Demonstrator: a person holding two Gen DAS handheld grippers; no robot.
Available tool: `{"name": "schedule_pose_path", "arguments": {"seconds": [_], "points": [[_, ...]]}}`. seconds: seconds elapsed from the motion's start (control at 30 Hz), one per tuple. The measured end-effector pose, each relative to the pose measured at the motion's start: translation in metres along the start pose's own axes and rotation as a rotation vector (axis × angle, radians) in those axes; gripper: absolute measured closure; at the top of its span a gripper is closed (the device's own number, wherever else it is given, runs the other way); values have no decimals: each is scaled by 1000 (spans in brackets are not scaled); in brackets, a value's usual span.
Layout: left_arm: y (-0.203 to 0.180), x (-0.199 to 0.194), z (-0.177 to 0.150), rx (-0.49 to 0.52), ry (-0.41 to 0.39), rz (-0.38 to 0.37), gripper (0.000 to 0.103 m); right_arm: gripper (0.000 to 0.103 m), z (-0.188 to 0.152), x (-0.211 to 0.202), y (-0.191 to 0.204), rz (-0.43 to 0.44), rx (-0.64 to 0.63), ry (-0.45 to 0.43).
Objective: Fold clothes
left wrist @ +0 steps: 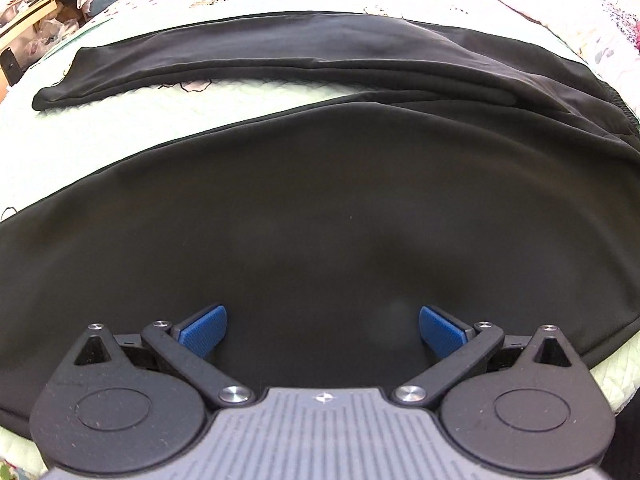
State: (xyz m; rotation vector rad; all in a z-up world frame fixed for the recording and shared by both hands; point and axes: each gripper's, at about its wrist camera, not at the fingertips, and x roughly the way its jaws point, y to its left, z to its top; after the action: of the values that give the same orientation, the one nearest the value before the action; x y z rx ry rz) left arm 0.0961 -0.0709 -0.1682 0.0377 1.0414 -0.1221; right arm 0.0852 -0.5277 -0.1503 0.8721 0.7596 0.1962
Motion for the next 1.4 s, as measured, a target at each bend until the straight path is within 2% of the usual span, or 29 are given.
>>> {"name": "schedule_pose_path", "arguments": {"seconds": [0.13, 0.27, 0.3, 0.37, 0.47, 0.57, 0.7, 0.77, 0.83, 0.9, 1.0, 1.1, 1.17, 1.3, 1.4], "points": [[2, 1, 0, 5, -11, -16, 1, 33, 6, 11, 22, -42, -9, 35], [4, 1, -2, 8, -23, -27, 1, 29, 17, 31, 79, 21, -22, 59], [5, 1, -2, 7, -23, -31, 1, 29, 19, 40, 100, 52, -50, 82], [6, 0, -2, 5, -24, -38, 1, 20, 20, 58, 142, 105, -117, 128], [10, -2, -2, -7, -27, -53, 1, 19, 15, 75, 192, 144, -235, 206], [14, -2, -2, -20, -30, -64, 1, 20, -1, 77, 224, 195, -339, 264], [15, -4, -3, -30, -30, -69, 1, 20, -13, 51, 231, 231, -389, 263], [17, -5, -4, -43, -31, -76, 1, 20, -20, 27, 221, 277, -378, 223], [19, -5, -4, -54, -30, -80, 1, 20, -21, 0, 199, 326, -330, 157], [18, -5, -4, -57, -29, -78, 1, 17, -16, -21, 162, 350, -217, 43], [15, -3, -3, -45, -22, -61, 1, 14, -11, -34, 104, 155, -64, -115], [10, -1, -3, -27, -16, -42, 1, 14, -8, -14, 72, -91, -63, -153], [8, 0, -1, -20, -12, -31, 1, 14, -7, 9, 65, -151, -81, -160], [8, 2, 1, -29, -3, -25, 1, 14, -11, 74, 87, -148, -102, -15], [8, 1, 3, -31, 5, -19, 1, 14, -19, 92, 130, 82, -98, 0]]}}
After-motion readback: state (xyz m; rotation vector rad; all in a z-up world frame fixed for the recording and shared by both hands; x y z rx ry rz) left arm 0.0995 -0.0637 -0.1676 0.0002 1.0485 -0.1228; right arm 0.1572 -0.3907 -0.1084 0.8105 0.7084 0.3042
